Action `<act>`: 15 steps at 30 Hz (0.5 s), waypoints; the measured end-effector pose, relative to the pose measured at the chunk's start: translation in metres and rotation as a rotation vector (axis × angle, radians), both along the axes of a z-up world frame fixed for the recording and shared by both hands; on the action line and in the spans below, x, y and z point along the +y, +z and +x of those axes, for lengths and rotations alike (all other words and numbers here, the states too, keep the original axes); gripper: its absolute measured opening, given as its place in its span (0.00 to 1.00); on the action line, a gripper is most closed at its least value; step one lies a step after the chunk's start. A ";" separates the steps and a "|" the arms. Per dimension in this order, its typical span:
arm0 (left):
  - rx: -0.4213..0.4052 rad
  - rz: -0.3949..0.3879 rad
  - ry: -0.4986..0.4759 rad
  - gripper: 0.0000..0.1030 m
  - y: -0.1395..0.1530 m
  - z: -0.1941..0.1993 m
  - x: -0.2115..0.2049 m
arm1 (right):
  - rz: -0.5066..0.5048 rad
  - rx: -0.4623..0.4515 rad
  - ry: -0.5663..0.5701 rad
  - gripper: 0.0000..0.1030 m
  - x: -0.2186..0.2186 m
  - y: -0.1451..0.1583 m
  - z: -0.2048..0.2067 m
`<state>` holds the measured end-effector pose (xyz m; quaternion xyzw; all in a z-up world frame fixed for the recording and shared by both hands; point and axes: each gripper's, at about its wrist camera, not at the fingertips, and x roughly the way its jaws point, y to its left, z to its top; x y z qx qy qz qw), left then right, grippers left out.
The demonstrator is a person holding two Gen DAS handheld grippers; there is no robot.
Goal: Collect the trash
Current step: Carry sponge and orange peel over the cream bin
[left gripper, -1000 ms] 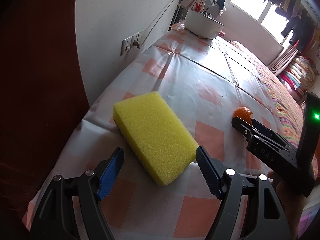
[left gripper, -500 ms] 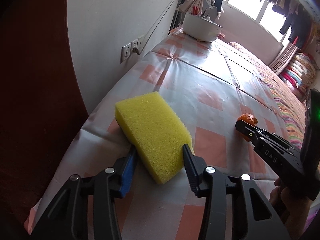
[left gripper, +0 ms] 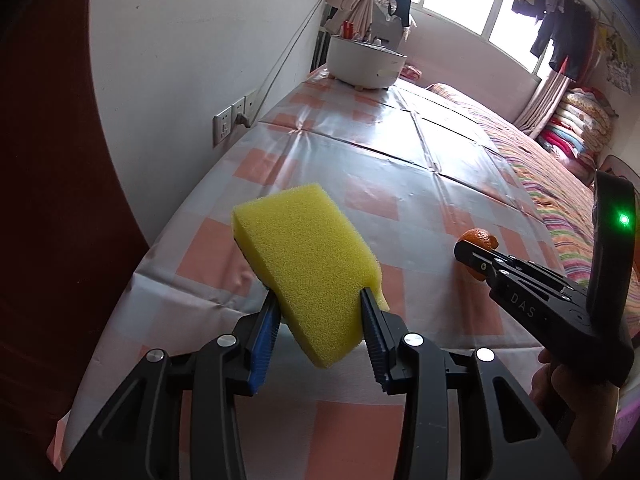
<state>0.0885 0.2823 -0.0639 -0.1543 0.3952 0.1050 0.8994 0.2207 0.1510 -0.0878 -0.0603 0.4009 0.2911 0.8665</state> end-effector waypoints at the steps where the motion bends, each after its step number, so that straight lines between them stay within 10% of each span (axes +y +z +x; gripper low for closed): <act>1: -0.001 -0.001 -0.005 0.38 0.001 0.000 -0.003 | -0.003 -0.003 -0.003 0.08 -0.003 0.001 -0.001; 15: -0.009 -0.027 -0.086 0.38 0.005 0.011 -0.046 | -0.011 -0.035 -0.059 0.08 -0.066 0.016 -0.015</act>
